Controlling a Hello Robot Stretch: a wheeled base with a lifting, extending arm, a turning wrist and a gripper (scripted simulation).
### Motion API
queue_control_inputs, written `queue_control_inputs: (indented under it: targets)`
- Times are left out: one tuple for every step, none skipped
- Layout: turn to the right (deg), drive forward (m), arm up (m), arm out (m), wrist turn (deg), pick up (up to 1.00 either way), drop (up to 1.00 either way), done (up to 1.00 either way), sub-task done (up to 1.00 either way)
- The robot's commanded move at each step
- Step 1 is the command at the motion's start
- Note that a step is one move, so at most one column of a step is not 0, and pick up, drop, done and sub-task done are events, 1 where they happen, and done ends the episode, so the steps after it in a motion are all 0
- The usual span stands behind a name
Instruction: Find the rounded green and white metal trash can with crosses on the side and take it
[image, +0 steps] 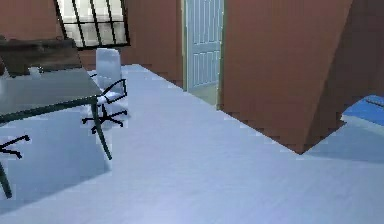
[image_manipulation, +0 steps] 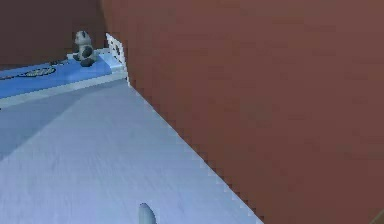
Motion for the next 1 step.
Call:
queue_control_inputs:
  targets:
    - [0.0, 1.0, 0.0, 0.0, 0.0, 0.0, 0.0, 0.0, 0.0]
